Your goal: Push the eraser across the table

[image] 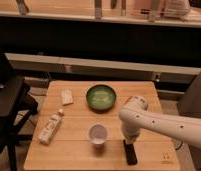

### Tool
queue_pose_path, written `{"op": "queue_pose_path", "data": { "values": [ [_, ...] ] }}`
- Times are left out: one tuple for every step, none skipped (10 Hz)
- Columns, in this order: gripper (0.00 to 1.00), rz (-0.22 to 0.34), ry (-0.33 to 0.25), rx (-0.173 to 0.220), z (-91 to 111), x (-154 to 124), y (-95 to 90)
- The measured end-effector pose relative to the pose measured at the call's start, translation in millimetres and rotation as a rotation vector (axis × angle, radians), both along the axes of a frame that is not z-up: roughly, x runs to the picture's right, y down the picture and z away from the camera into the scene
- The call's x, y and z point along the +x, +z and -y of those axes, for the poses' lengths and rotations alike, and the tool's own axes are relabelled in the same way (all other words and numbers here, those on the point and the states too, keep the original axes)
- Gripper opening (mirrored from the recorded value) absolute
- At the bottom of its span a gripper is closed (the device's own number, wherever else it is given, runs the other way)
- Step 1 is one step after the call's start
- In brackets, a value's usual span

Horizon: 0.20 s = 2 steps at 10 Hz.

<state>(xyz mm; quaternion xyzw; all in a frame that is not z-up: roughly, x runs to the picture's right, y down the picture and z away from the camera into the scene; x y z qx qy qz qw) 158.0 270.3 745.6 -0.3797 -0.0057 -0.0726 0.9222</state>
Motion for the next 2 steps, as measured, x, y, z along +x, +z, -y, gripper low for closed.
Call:
{"op": "queue_pose_path", "data": {
  "values": [
    [0.00, 0.002, -0.004, -0.002, 0.0, -1.4, -0.2],
    [0.00, 0.004, -0.007, -0.003, 1.0, -3.6, -0.8]
  ]
}}
